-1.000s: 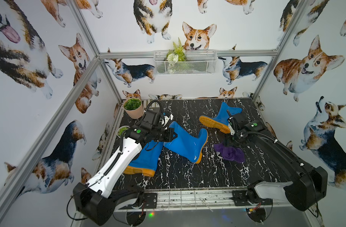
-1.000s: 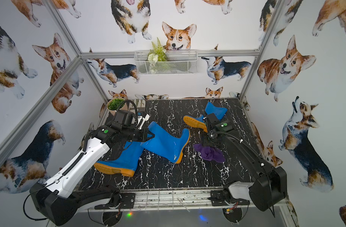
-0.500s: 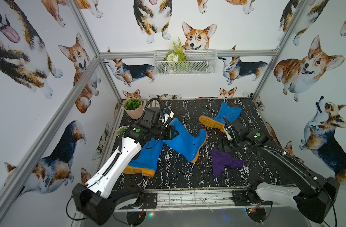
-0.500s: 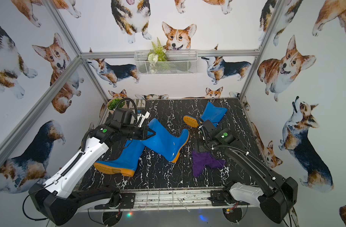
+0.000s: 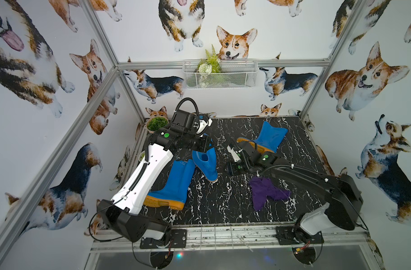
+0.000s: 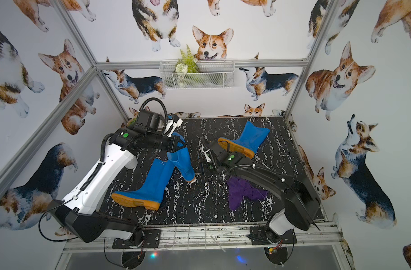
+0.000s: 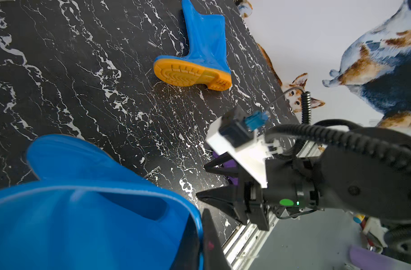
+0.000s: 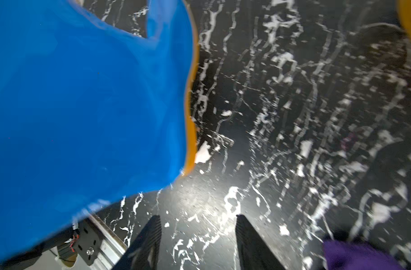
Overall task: Wipe the rubber boots with a cloth
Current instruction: Place the rubber boot at the center of the board.
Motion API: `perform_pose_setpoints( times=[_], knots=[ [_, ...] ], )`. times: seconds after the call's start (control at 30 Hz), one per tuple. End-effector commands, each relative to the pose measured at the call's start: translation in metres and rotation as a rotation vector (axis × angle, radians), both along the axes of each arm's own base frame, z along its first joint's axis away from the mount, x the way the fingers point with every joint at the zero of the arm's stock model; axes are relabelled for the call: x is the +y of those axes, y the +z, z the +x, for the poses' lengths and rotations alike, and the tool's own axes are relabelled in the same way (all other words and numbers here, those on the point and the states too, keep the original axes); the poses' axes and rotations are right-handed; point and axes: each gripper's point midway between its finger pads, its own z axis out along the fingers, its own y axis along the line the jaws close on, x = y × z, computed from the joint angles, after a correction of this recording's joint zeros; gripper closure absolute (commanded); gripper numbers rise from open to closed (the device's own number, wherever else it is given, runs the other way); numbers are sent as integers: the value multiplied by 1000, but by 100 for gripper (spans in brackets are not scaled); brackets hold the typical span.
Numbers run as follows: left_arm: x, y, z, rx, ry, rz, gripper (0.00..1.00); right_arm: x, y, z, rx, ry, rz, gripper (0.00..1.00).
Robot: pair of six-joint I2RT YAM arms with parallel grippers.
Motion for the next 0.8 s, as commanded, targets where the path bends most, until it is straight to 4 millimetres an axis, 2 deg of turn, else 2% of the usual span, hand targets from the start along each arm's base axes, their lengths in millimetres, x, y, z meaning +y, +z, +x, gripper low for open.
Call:
perform_pose_setpoints(
  times=[0.0, 0.1, 0.23, 0.37, 0.53, 0.63, 0.77],
  knots=[
    [-4, 5, 13, -53, -51, 44, 100, 54, 21, 24, -94, 74, 149, 47],
    [-7, 12, 26, -72, -51, 45, 100, 73, 17, 41, -110, 100, 133, 51],
    [-9, 18, 43, -87, -49, 52, 100, 86, 14, 61, -110, 98, 128, 52],
    [-8, 6, 70, -72, -33, 86, 100, 86, 4, 91, -89, 56, 137, 53],
    [-3, -4, 110, -80, -18, 103, 100, 84, -1, 138, -76, 21, 162, 54],
    [1, -12, 141, -72, -6, 107, 100, 93, -7, 164, -93, 36, 144, 54],
    [5, -15, 171, -77, 19, 90, 100, 106, -11, 194, -98, 43, 142, 55]
  ],
)
